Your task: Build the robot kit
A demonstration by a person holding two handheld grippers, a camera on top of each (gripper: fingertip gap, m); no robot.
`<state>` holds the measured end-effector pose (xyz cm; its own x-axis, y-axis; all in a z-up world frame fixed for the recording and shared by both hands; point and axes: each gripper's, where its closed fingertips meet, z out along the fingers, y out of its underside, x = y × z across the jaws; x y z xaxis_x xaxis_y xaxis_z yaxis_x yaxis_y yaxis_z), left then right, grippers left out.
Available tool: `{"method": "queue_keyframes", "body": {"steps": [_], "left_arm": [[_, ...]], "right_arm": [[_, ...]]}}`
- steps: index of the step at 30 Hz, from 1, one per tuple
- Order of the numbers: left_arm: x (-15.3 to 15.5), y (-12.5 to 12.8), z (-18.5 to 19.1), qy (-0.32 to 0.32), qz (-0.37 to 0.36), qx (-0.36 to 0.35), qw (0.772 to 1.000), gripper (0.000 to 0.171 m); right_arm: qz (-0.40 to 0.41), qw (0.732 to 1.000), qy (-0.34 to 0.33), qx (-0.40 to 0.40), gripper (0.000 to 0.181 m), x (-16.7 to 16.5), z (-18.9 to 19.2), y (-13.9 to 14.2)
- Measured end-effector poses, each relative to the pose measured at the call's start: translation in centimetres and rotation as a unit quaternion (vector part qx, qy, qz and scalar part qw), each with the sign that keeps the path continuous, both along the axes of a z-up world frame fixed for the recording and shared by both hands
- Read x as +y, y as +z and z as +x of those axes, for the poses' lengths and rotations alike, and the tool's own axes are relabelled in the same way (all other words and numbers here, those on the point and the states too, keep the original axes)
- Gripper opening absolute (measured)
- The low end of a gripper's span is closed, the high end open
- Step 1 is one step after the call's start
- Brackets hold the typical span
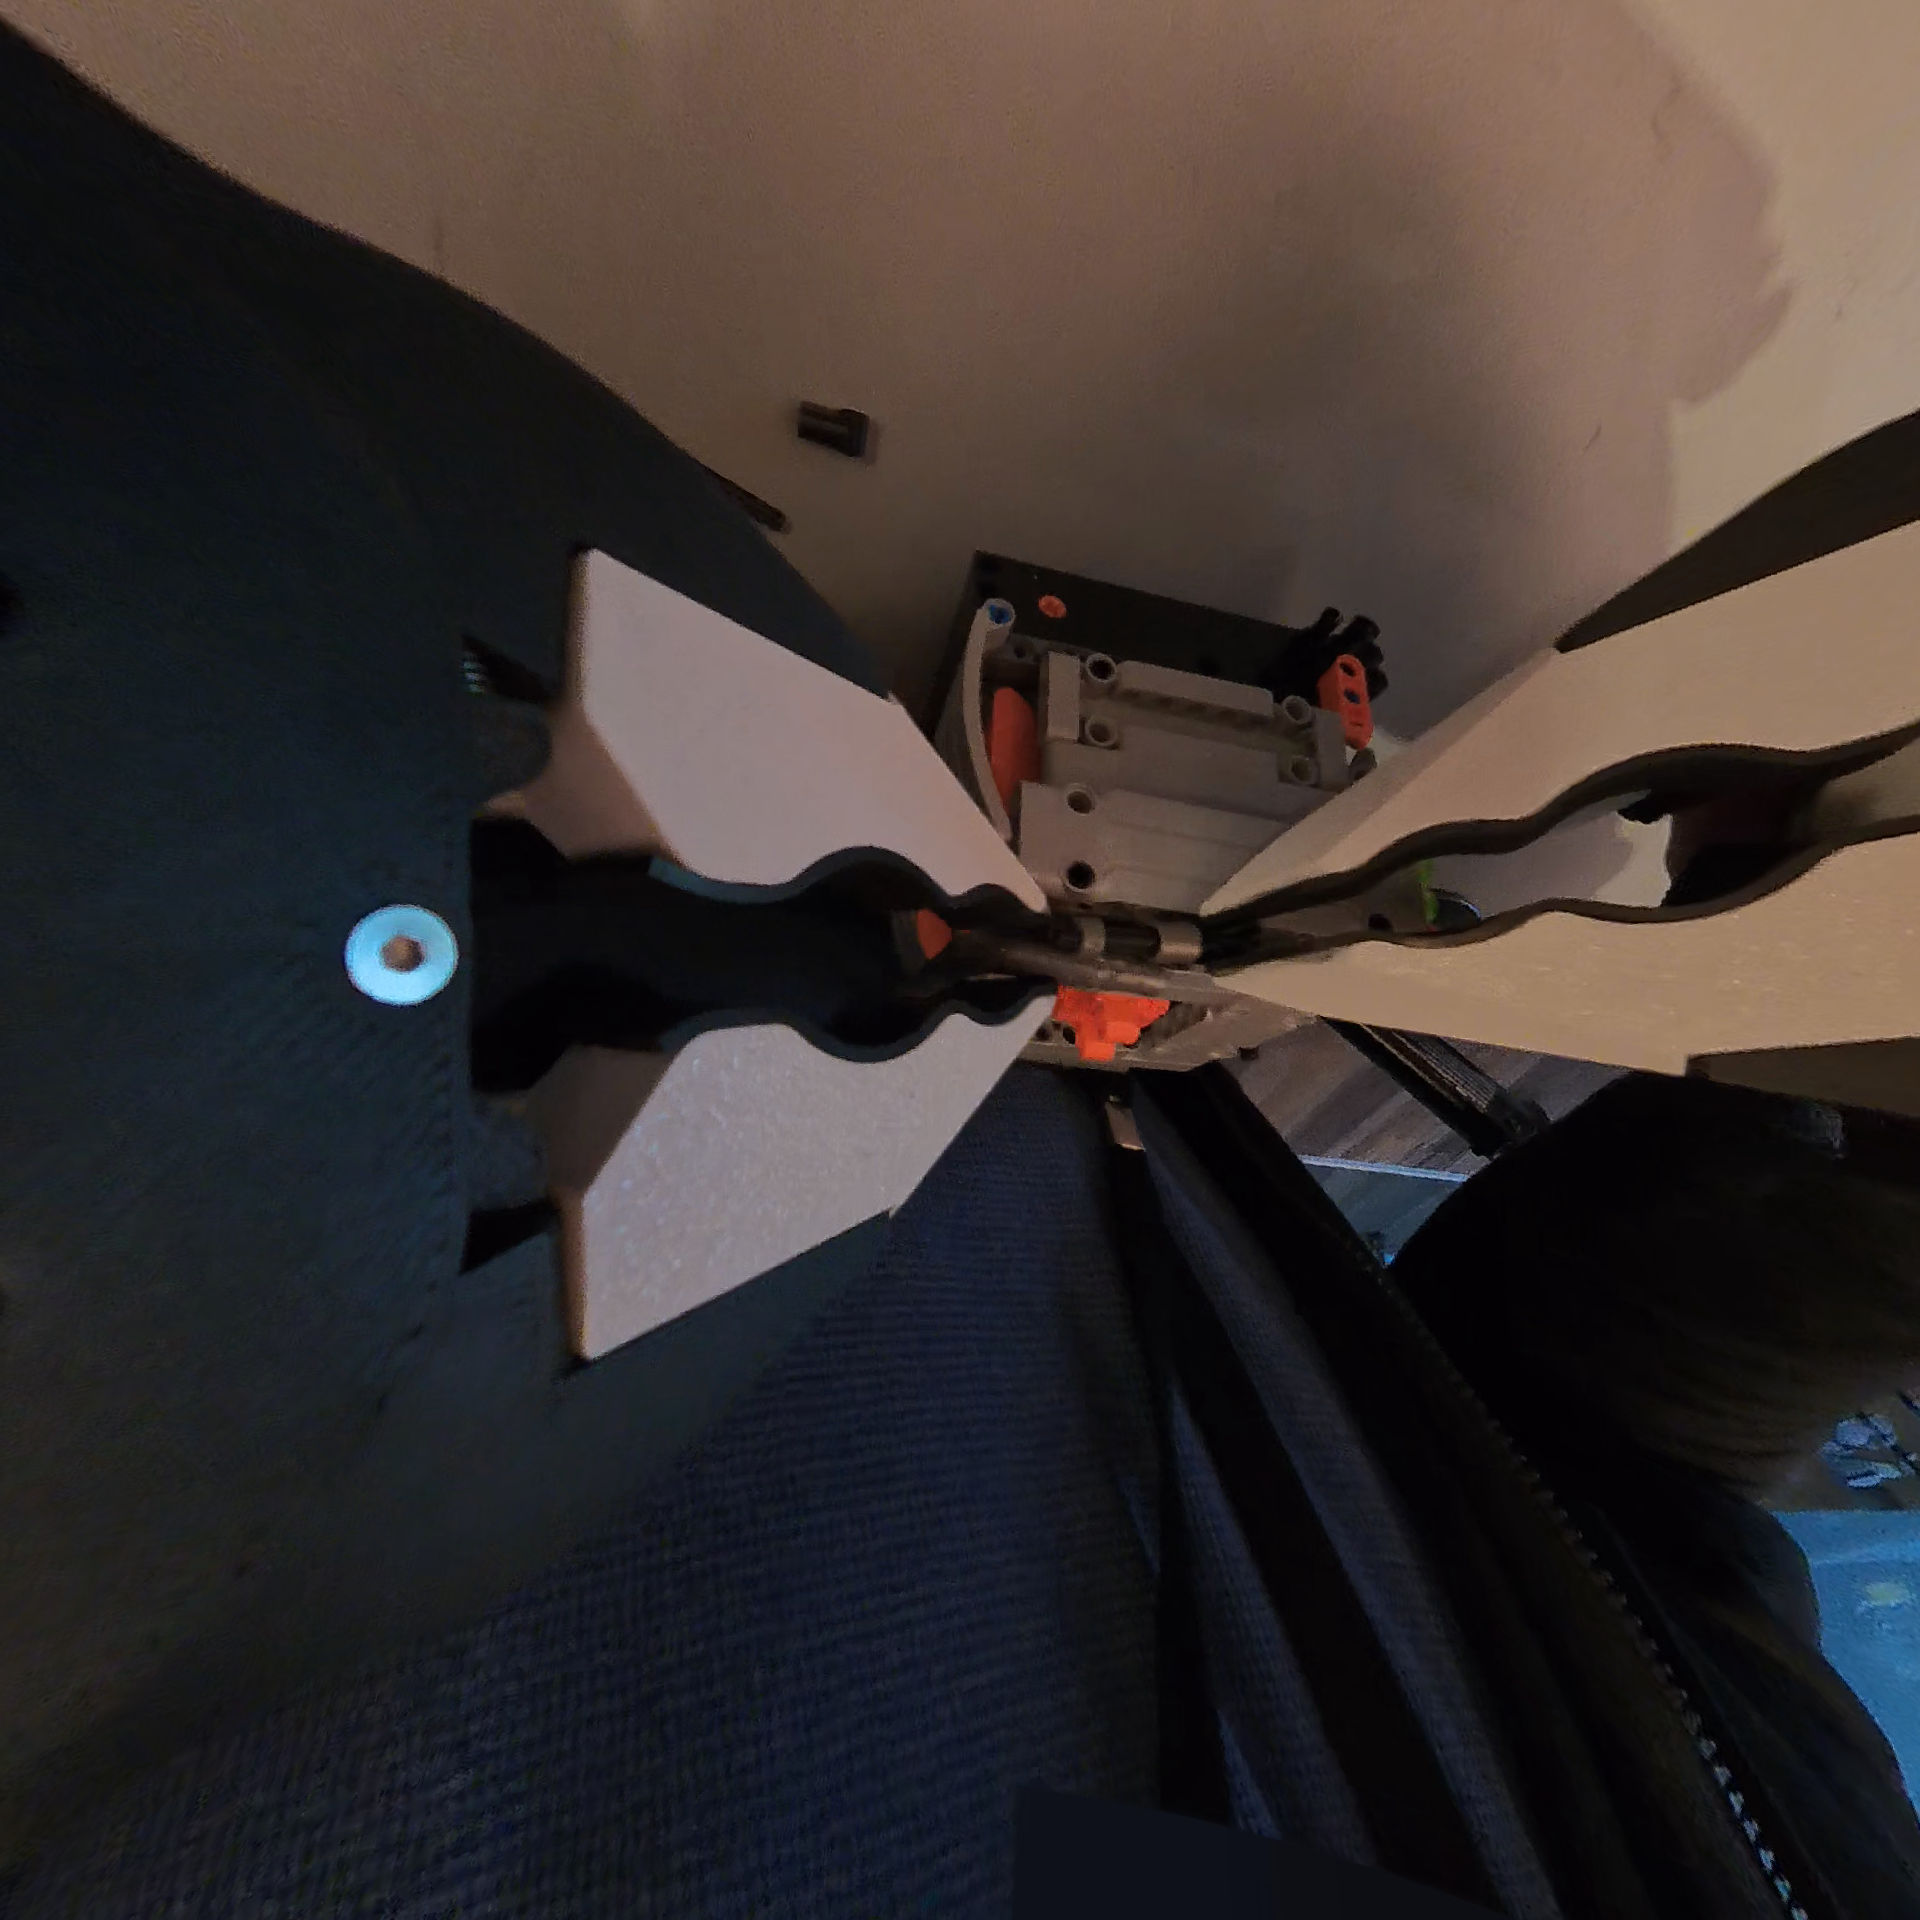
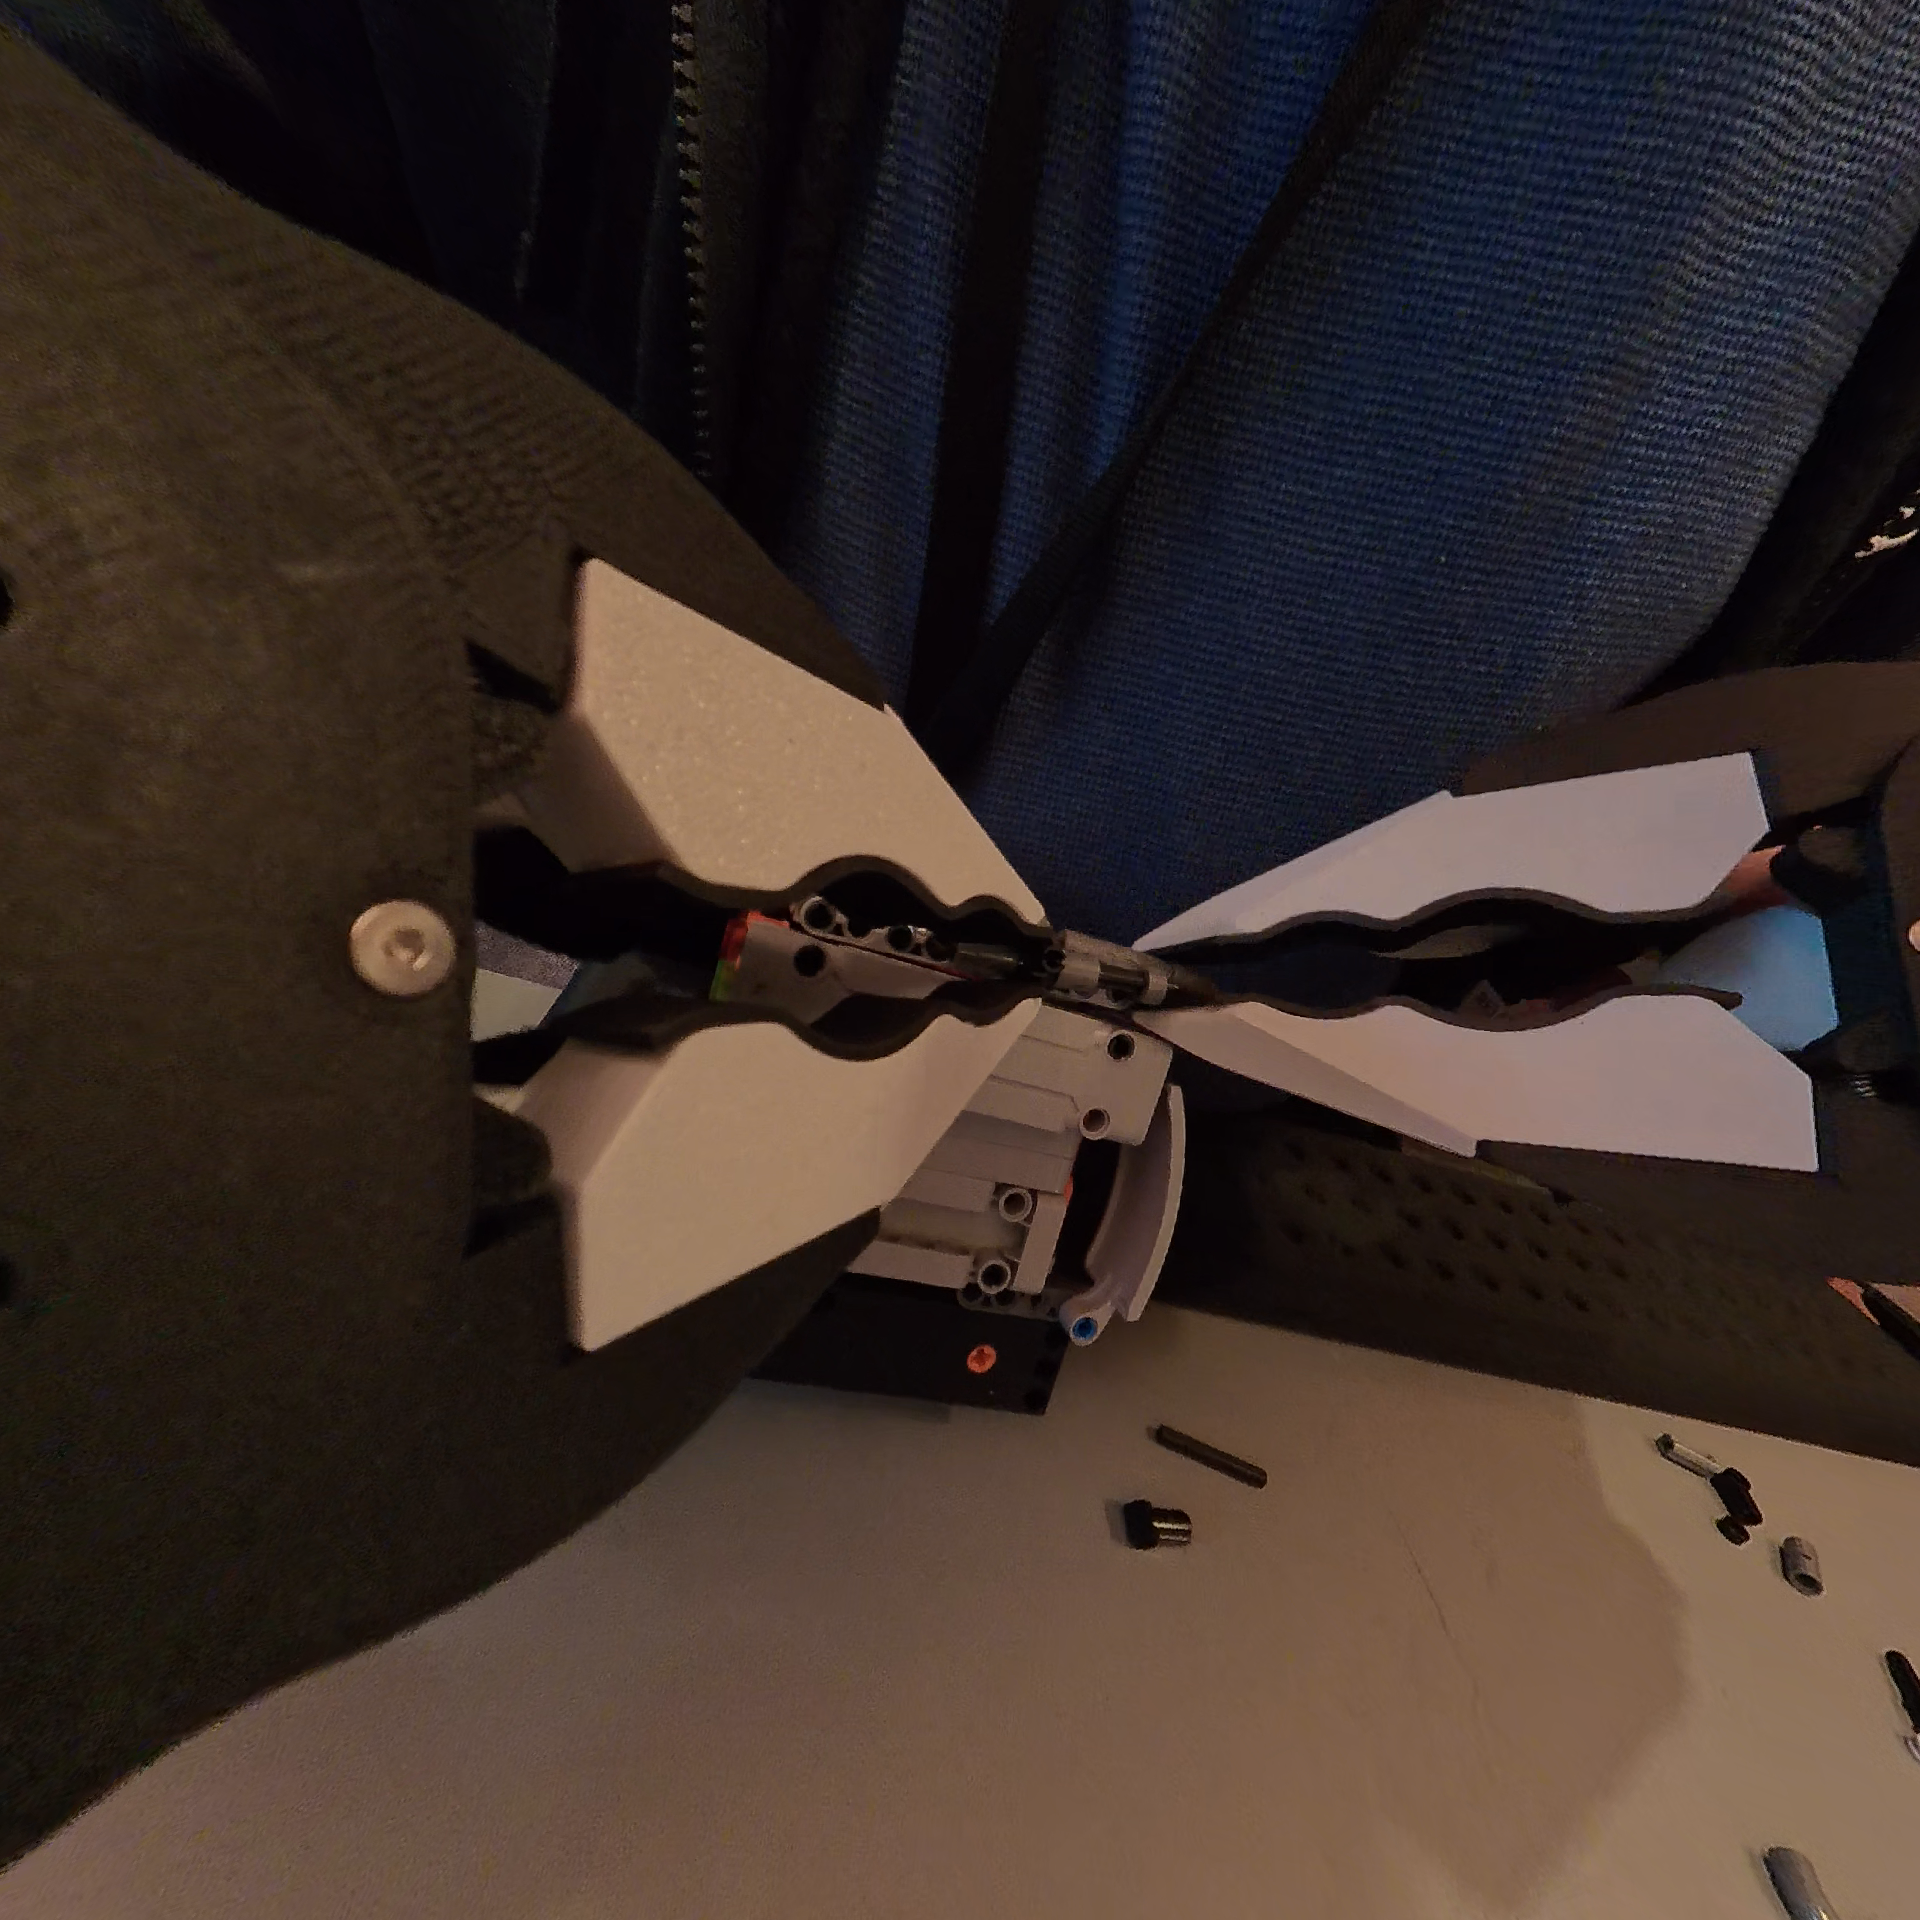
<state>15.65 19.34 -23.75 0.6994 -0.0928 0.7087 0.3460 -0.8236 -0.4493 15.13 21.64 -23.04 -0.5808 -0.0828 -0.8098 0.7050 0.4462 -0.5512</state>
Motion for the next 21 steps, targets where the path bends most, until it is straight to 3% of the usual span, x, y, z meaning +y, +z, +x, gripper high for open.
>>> {"method": "queue_keyframes", "body": {"steps": [4, 14, 21], "left_arm": [[-1.0, -0.5, -0.3, 0.002, -0.004, 0.008, 1.000, 0.005], [-1.2, -0.9, -0.7, 0.065, -0.029, -0.082, 0.994, 0.006], [-2.8, -1.1, -0.4, 0.055, -0.064, -0.107, 0.991, 0.006]], "right_arm": [[-0.004, 1.000, -0.002, 0.002, 0.004, 0.1, 0.0, 0.0], [-0.010, 1.000, -0.006, 0.004, 0.004, 0.2, -0.1, 0.0], [-0.011, 1.000, -0.004, 0.006, 0.004, 0.1, 0.0, 0.0]]}}
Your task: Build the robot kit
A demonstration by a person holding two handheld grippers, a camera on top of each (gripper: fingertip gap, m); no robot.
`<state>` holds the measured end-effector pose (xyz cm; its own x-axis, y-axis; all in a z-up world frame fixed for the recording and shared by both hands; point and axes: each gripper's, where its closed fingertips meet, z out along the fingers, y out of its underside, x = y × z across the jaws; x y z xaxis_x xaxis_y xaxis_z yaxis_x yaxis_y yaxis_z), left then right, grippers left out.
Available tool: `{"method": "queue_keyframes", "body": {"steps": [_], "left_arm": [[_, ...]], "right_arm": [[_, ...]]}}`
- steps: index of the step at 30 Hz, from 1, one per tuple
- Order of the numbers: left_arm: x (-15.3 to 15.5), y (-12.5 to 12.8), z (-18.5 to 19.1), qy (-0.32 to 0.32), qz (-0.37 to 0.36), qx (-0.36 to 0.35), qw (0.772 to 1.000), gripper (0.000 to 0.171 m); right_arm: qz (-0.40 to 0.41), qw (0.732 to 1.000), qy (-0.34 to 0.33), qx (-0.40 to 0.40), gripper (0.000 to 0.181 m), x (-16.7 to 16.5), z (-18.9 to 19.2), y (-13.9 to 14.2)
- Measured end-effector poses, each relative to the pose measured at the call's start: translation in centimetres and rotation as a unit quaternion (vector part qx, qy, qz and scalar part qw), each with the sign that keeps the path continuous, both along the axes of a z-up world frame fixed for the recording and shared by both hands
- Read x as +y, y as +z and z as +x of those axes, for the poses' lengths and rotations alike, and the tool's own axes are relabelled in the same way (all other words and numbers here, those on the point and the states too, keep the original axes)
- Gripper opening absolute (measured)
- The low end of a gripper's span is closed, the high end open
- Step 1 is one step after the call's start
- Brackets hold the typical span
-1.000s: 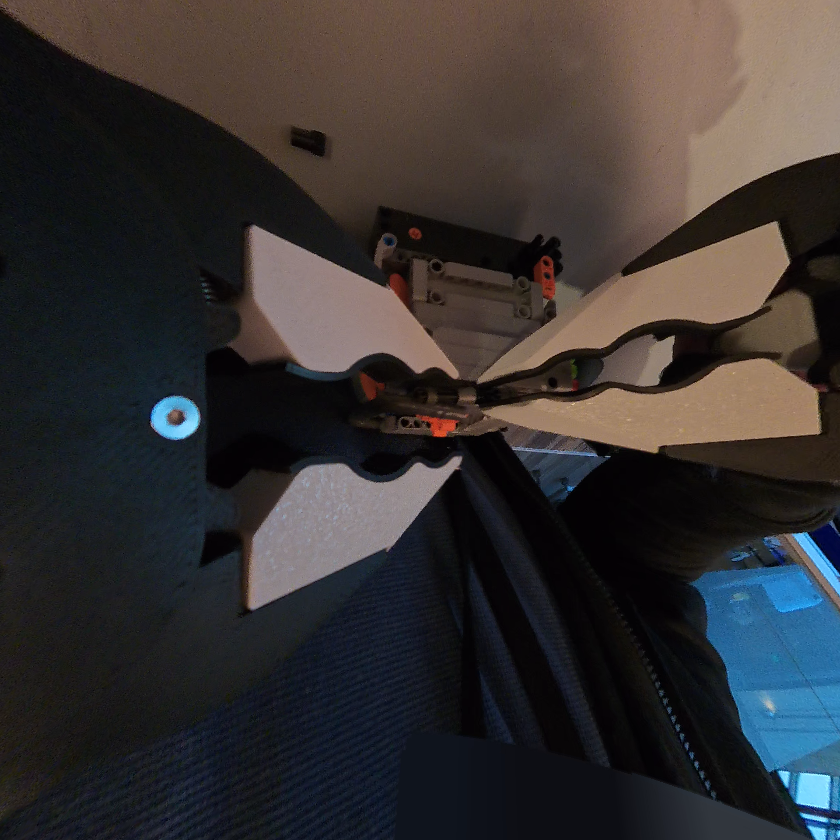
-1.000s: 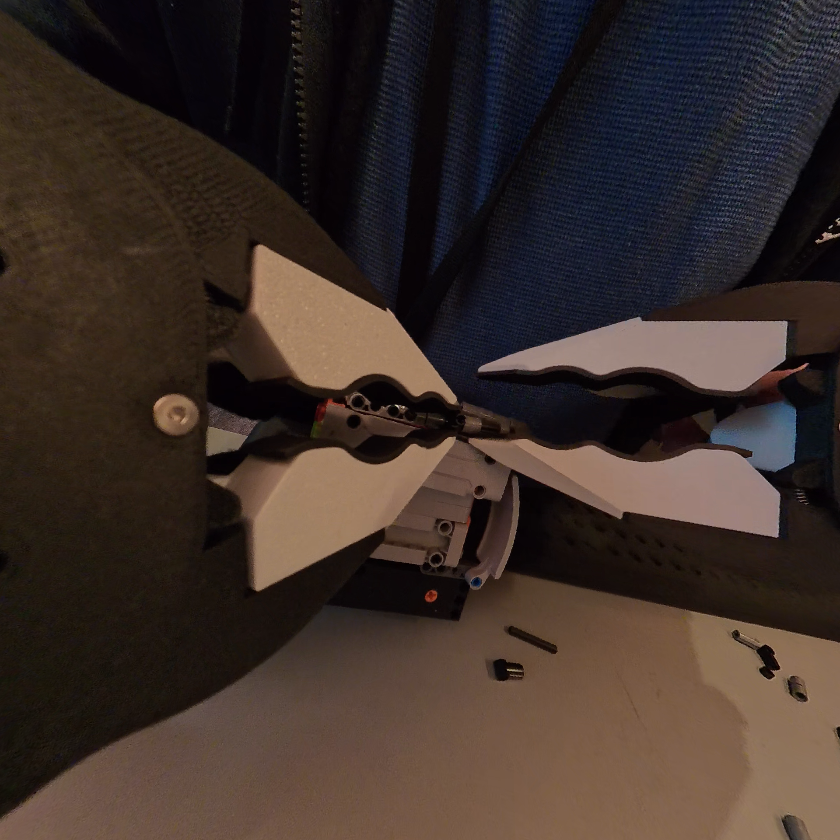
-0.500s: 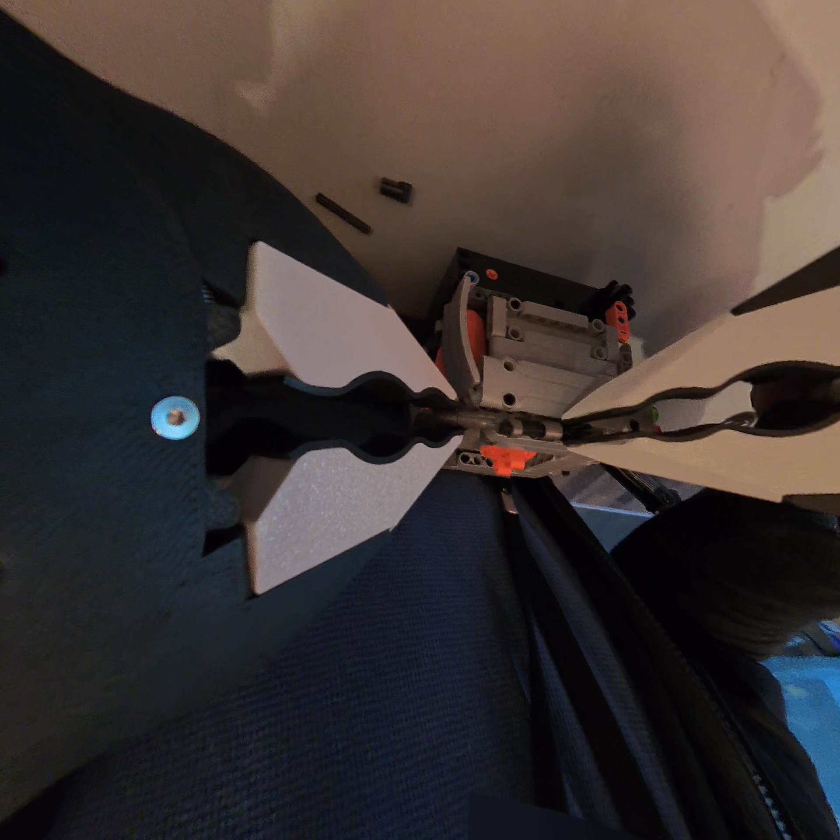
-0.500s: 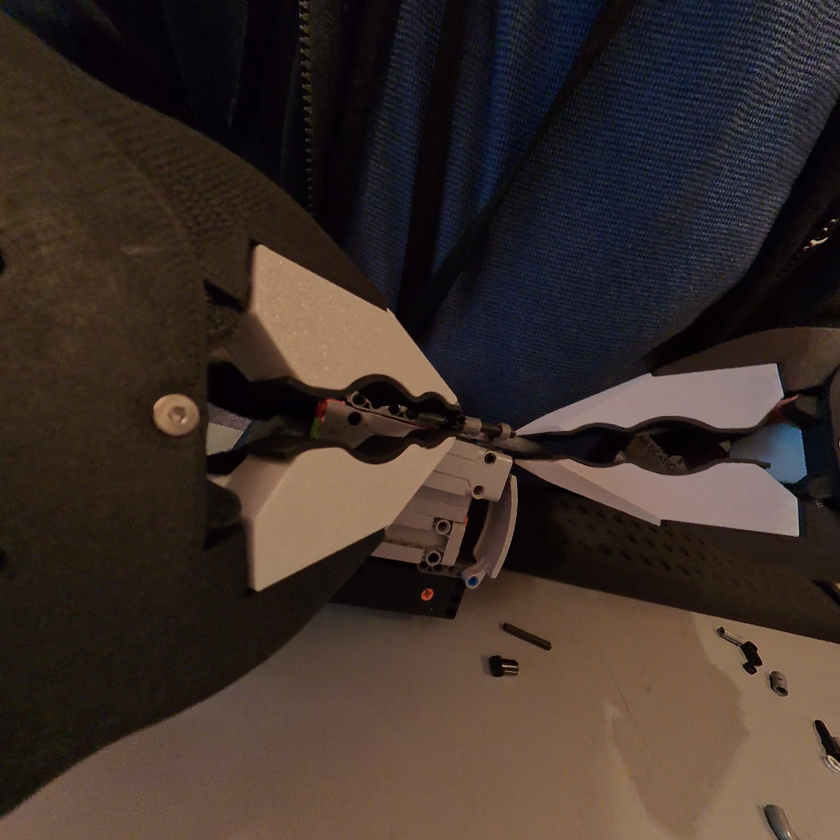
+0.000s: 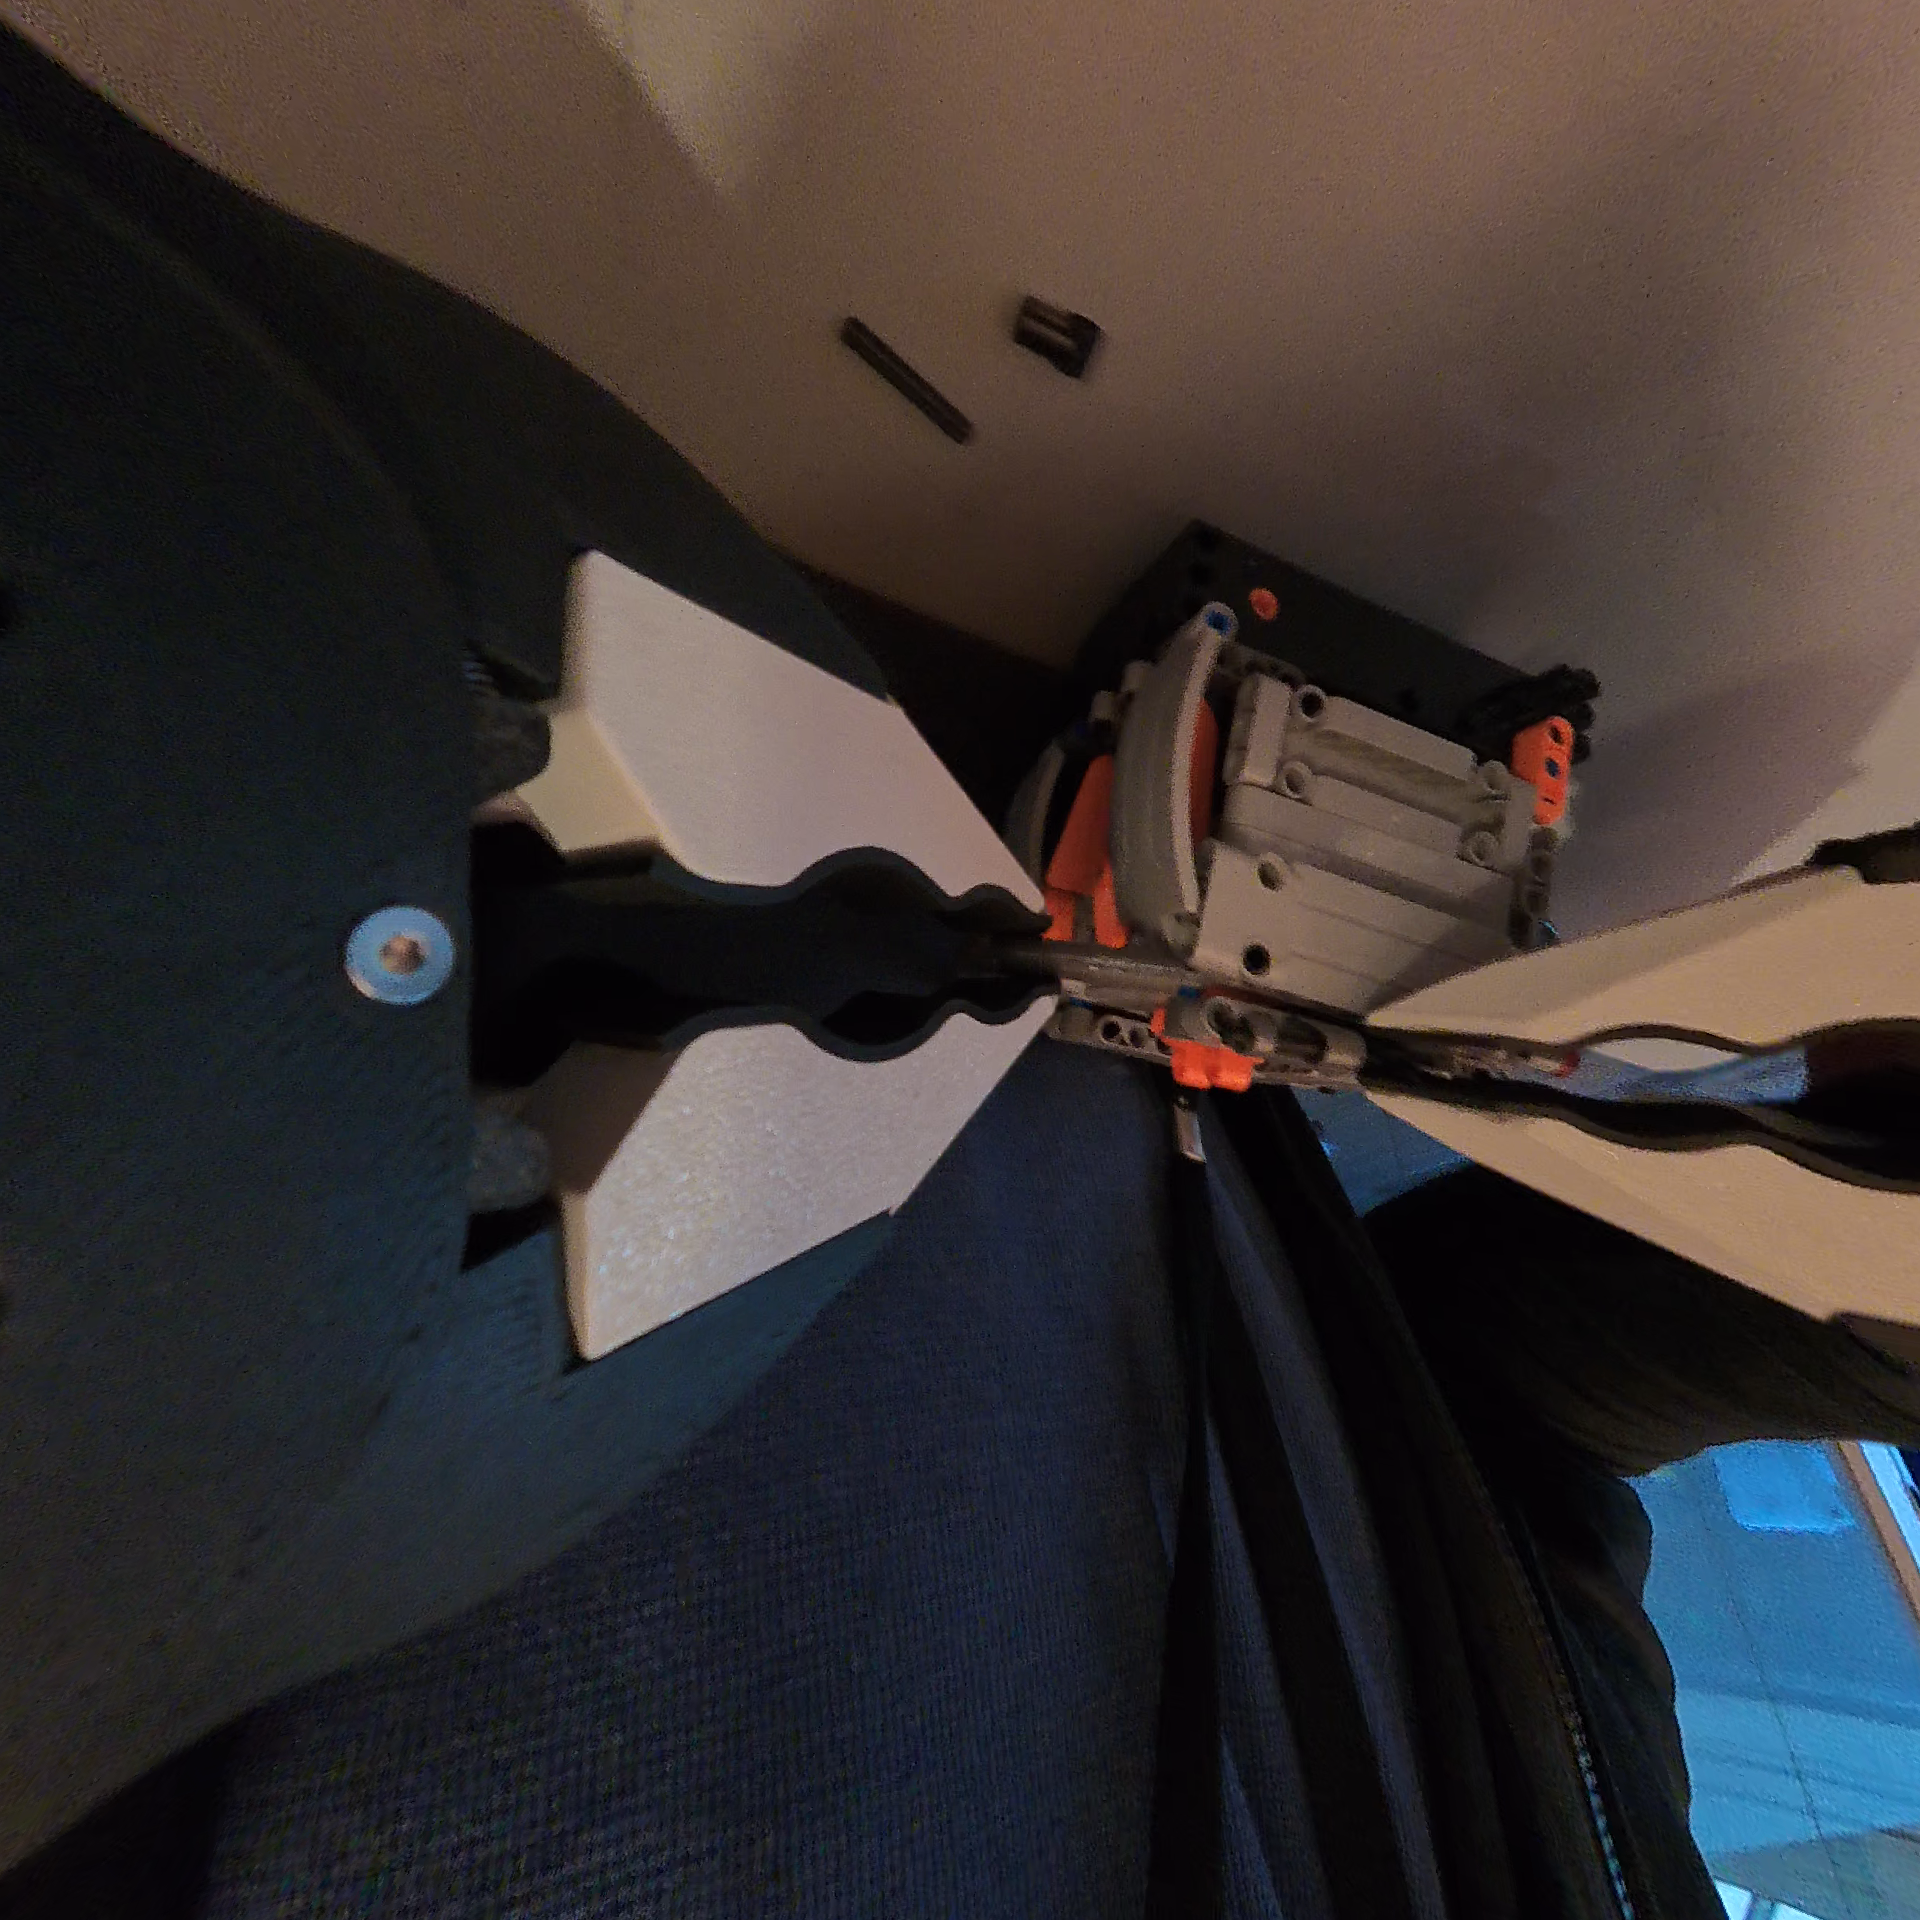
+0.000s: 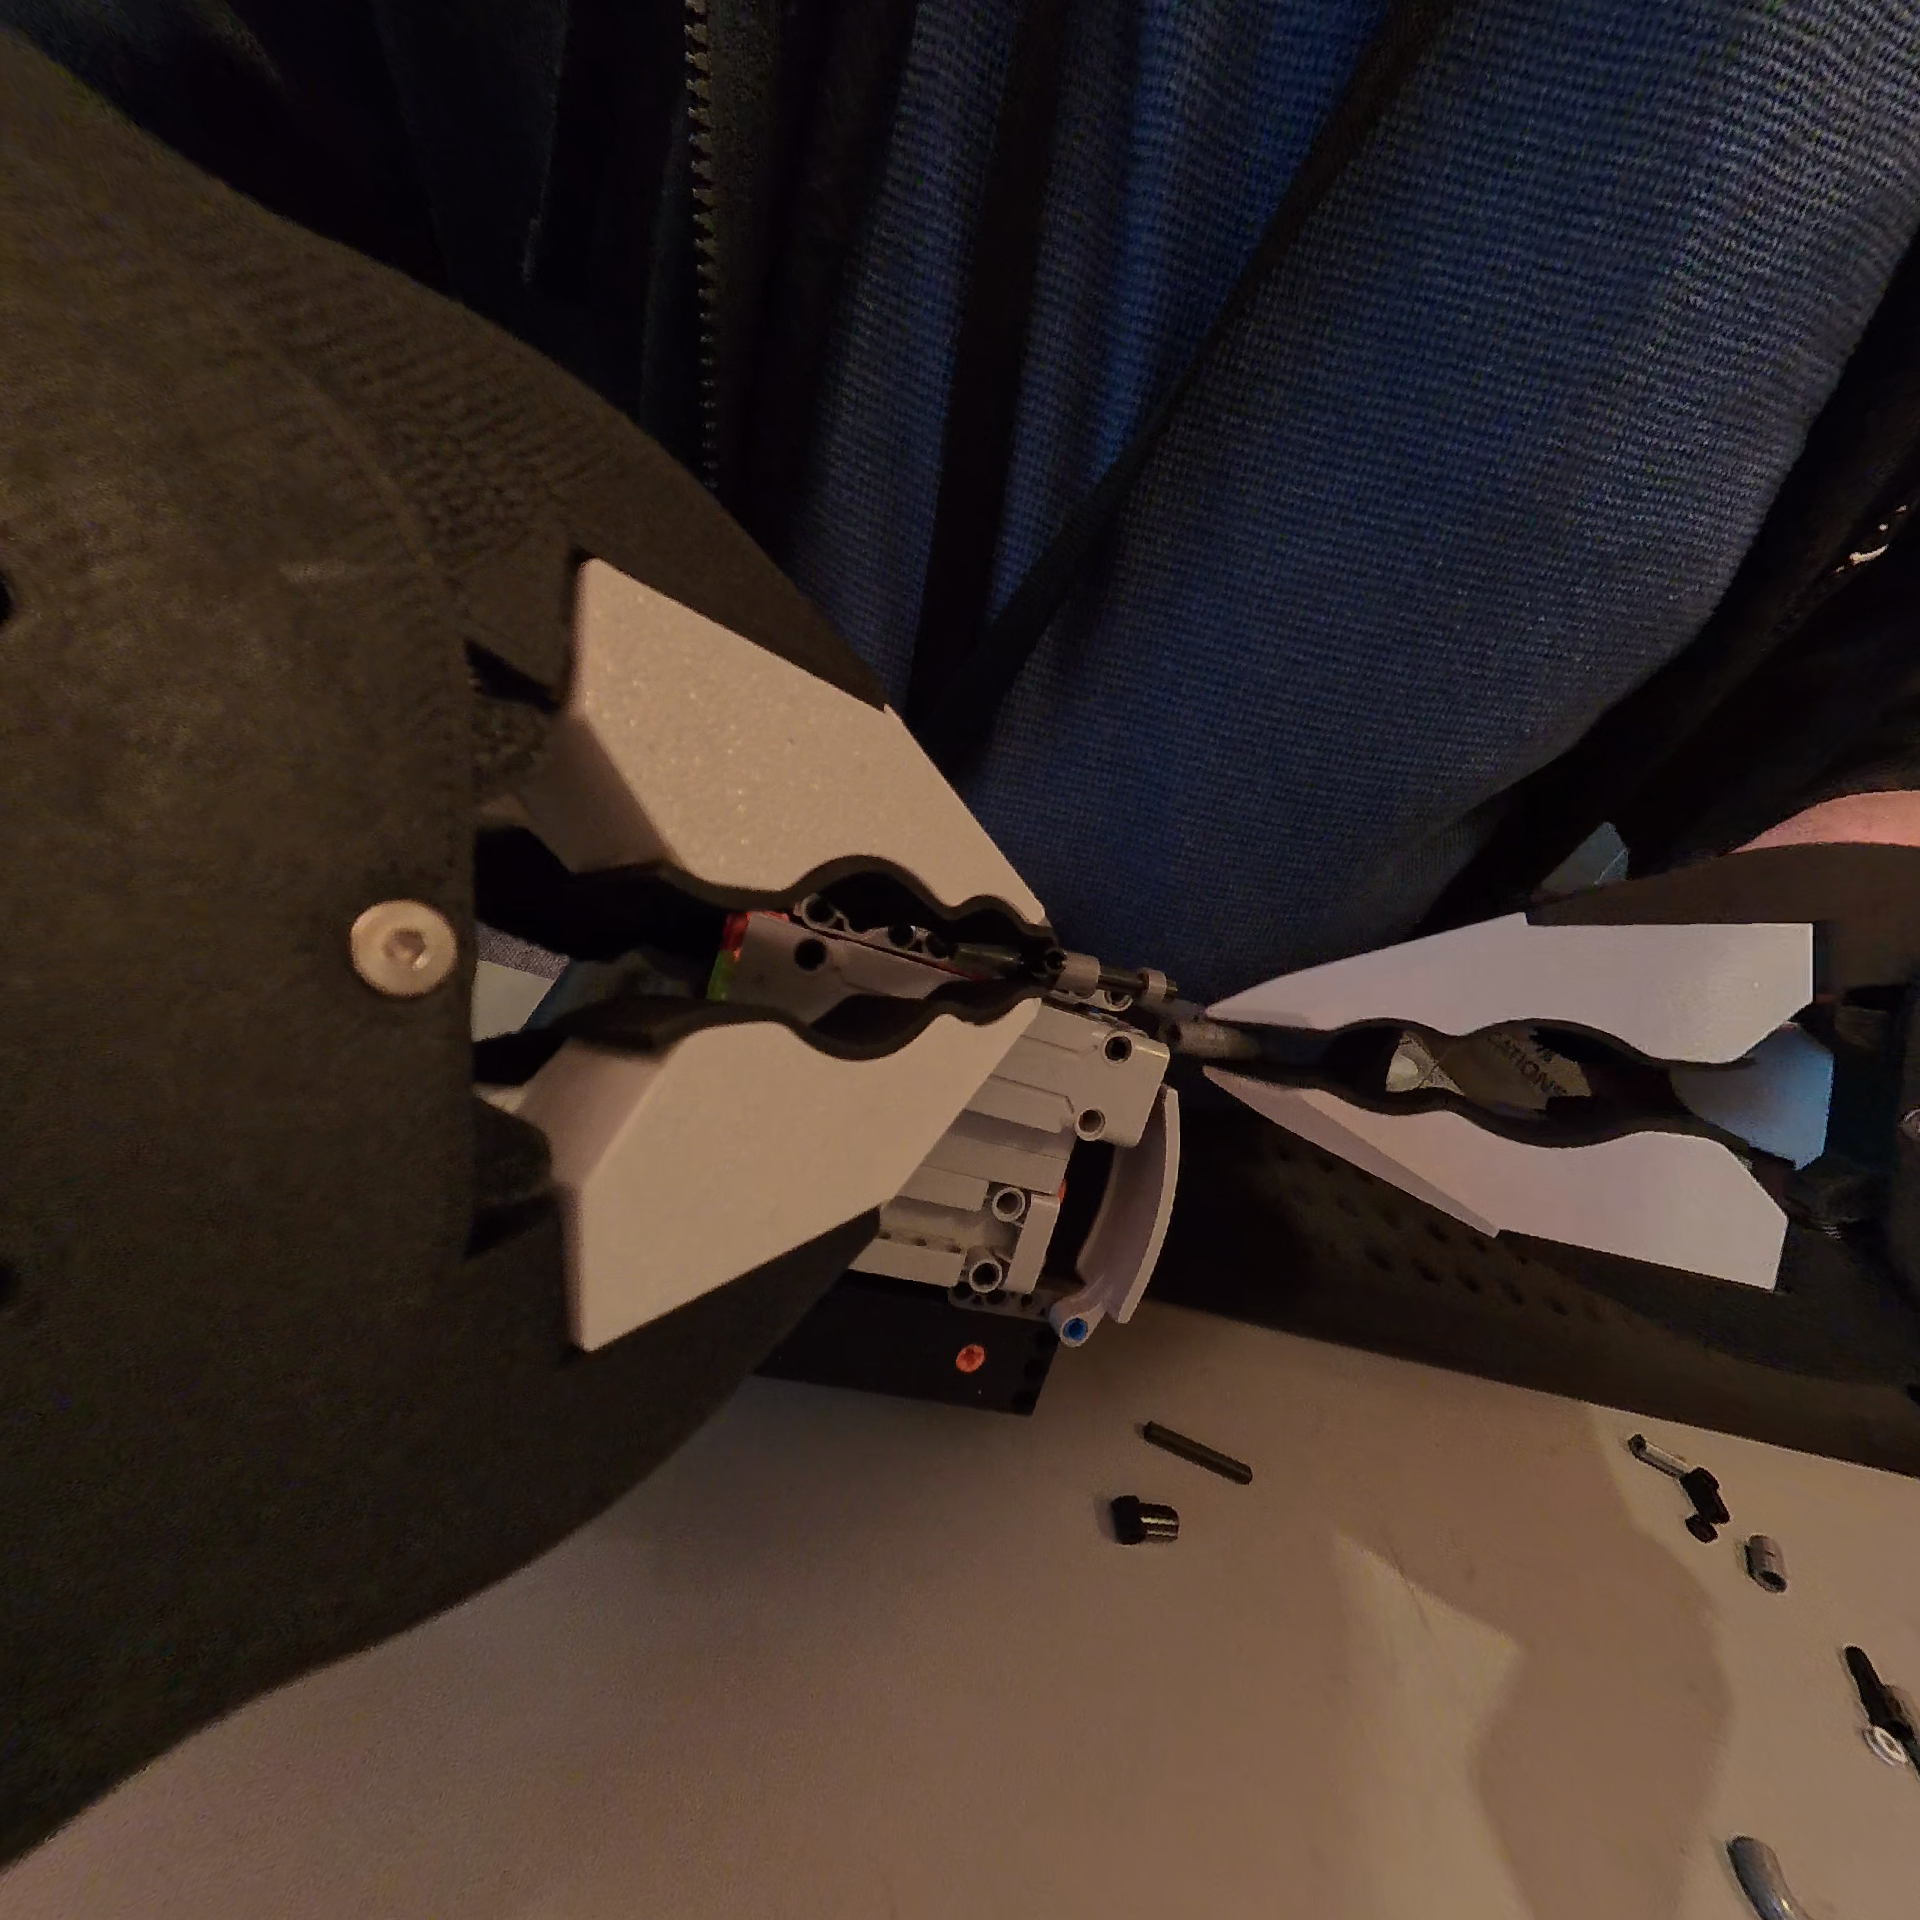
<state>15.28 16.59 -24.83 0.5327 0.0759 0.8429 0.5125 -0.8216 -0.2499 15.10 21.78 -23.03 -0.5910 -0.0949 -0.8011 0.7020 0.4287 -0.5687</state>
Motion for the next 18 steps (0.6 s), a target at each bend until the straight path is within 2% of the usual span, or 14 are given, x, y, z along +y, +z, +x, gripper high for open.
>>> {"method": "queue_keyframes", "body": {"steps": [5, 11, 12, 13, 15, 18], "left_arm": [[0.2, -0.7, -0.4, 0.014, -0.019, 0.000, 1.000, 0.006], [0.6, -0.7, -0.8, 0.007, -0.008, 0.022, 1.000, 0.010], [0.6, -0.2, -0.9, 0.005, -0.004, 0.011, 1.000, 0.023], [0.7, 0.3, -1.2, 0.008, 0.005, 0.008, 1.000, 0.028], [2.0, 1.7, -2.1, 0.017, 0.048, 0.033, 0.998, 0.028], [4.1, 3.1, -1.1, -0.016, 0.091, 0.059, 0.994, 0.023]], "right_arm": [[0.000, 1.000, 0.001, 0.000, 0.004, 0.0, 0.0, 0.0], [0.000, 1.000, 0.000, -0.001, 0.004, 0.3, -0.1, 0.0], [0.000, 1.000, 0.001, -0.001, 0.004, 0.2, -0.1, 0.0], [0.000, 1.000, 0.000, -0.001, 0.004, 0.2, -0.1, 0.0], [0.000, 1.000, 0.000, -0.001, 0.004, 0.2, -0.1, -0.1], [0.002, 1.000, -0.001, -0.001, 0.004, 0.3, -0.1, -0.1]]}}
